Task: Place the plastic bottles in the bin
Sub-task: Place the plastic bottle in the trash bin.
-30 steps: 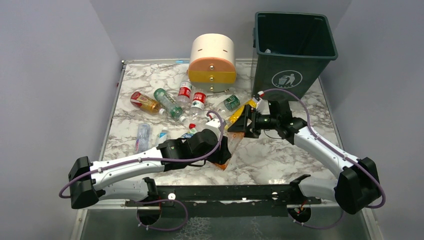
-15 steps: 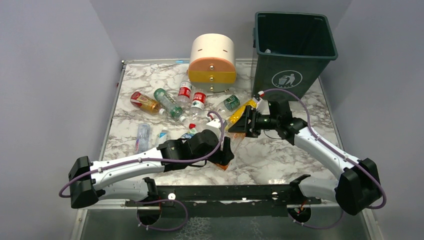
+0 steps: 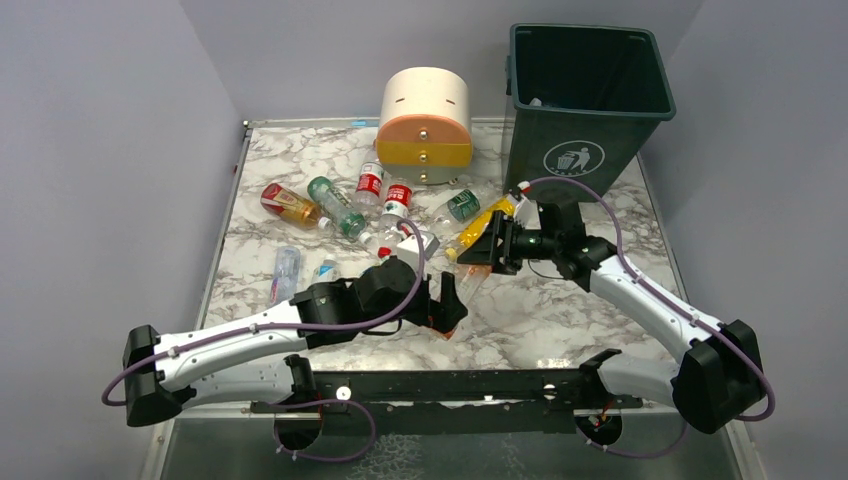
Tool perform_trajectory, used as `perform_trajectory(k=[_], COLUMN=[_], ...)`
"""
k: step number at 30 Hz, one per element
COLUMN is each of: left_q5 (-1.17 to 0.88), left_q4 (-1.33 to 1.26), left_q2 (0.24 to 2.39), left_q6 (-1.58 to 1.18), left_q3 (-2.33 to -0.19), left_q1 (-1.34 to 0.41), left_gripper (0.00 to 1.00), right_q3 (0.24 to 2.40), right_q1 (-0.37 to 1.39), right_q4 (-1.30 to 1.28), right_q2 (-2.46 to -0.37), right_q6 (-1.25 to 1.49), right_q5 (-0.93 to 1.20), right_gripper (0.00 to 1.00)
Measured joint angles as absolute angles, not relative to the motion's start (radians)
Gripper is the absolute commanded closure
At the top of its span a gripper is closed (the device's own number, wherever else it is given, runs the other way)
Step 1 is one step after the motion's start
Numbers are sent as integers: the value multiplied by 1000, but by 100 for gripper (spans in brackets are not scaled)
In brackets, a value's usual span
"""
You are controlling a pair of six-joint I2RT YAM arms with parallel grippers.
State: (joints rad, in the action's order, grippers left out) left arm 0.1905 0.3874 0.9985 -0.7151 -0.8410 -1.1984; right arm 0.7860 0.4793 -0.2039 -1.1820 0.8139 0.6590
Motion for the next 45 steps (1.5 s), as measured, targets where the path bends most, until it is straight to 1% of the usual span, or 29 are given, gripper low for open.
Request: perform_trajectory(k=[9,14,25,31,35,39,45], left_q5=[191,191,217,233,240,239,208], left_q4=[408,430,483,501,503,480,432], left_q2=[860,792,688,709,765,810,860], left_q6=[-731,-733,-660,-586,-529,-481,-436], left_q3=[-836,-858,-908,-910,-955,-993,-1002], left_q1=[-1198,-1198,-1198,-1198,-1198,-1198,-1175], left_gripper=[1,1,1,1,1,1,1], right_q3=[787,834,1142,1424,1591,1724,1816], right_q1=[485,485,485,484,466,408,241], right_q4=[-212,-232,-238,-287,-299,-304,-298], right_q2=[-1184,-1219,-1401,-1557,-1638,-1706,-1740], right_q6=[813,812,810,784,767,766,790], right_q5=[632,616,583,554,546,549,579], right_gripper=[39,39,38,38,37,37,37])
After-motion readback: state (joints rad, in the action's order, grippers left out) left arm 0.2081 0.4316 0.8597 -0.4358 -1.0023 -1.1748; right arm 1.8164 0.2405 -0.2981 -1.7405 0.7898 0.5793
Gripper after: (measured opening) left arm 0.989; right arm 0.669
